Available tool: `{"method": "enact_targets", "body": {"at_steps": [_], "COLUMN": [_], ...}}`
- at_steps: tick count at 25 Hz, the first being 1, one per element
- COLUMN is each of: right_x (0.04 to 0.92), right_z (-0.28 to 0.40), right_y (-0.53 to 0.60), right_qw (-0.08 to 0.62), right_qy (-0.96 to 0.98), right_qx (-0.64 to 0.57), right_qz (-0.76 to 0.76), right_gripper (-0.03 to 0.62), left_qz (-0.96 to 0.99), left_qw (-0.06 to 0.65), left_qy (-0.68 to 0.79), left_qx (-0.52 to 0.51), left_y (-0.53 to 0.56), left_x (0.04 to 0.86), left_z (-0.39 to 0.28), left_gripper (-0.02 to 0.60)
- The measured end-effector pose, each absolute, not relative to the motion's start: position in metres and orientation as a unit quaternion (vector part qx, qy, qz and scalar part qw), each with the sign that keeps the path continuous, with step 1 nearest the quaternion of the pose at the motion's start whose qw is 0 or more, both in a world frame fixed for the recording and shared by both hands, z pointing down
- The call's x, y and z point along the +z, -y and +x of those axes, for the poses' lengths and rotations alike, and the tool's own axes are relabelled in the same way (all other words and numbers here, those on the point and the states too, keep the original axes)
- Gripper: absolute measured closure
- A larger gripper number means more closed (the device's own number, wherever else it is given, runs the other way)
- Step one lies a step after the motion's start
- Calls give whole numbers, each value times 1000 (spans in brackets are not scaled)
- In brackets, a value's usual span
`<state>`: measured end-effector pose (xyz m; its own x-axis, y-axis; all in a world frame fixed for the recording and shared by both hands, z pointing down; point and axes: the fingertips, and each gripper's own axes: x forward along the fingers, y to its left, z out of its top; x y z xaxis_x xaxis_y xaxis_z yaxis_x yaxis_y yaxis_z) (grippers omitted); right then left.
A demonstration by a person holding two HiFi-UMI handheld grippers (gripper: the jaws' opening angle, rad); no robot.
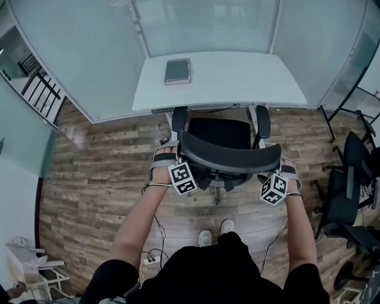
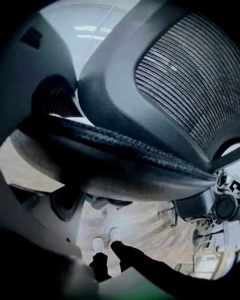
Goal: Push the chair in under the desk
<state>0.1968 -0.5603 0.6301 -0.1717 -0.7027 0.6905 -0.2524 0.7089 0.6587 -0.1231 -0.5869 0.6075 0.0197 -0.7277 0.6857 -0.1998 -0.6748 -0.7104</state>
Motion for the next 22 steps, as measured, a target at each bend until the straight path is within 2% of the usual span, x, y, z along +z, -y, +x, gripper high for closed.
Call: {"method": "enact_targets", "body": {"at_steps": [22], "right_x": [638], "right_z": [206], "right_y": [698], "right_qw": [555], "right_qy": [749], "right_qx": [-216], "right_qz": [289], "right_gripper": [86], "left_qz": [-665], "left_qw": [199], "left_qy": [-367], "left_qx": [-619], "left_y": [705], "left_x": [611], "left_z": [-114], "left_gripper": [126]}}
